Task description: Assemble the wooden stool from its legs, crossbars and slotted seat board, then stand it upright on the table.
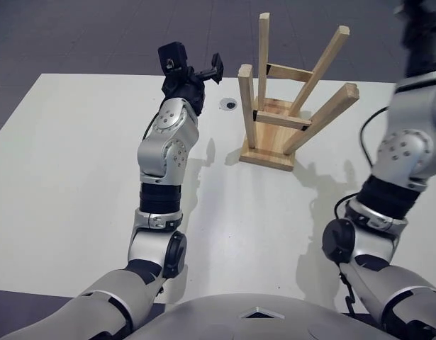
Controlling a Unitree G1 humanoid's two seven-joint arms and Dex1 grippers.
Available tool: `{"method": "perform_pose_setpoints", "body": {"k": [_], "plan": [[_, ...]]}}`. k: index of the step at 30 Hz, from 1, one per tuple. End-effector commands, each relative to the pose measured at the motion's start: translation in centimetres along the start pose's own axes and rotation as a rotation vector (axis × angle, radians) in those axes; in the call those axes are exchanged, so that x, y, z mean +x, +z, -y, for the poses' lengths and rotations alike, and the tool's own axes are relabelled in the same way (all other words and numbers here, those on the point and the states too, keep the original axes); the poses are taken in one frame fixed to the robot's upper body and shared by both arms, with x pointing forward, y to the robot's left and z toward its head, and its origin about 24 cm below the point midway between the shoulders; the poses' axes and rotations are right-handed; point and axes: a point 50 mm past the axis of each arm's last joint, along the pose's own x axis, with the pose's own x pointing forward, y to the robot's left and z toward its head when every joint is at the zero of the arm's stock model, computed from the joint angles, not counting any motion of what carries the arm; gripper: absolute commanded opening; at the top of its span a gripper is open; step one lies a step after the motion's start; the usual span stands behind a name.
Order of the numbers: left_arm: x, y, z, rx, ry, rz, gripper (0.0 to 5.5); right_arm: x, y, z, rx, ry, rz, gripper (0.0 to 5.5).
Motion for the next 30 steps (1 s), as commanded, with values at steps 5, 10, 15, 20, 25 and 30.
{"method": "perform_pose_setpoints", "body": {"k": [5,10,15,20,25,30], "plan": [[-0.8,-0.6,2.8,0.155,-0.105,-0.063,5.4,-2.0,-2.2,4.8,-0.25,-0.234,-0.143,5.38],[-1.1,-1.0,2.2,0.171,-0.086,-0.092,5.4,-3.9,-4.8,5.6,-0.308,-0.299,-0.259,5.38],[-1.5,0.5,-4.8,0.024,0.333,-0.005,5.4,-6.4,-4.9,10.8,-0.456,-0.614,-0.354,5.38],[-2.3,1.5,-6.6,0.126,0.315,0.014,5.4,-8.2,-3.1,13.9,-0.577,-0.719,-0.403,5.38],[-4.1,-1.5,3.7,0.346,-0.353,-0.108,5.4,-8.3,-8.1,4.9,-0.457,-0.254,-0.541,5.38],[-4.1,-4.6,5.5,0.386,-0.41,-0.283,5.4,-8.8,-9.0,0.6,-0.365,-0.112,-0.561,5.38]]}}
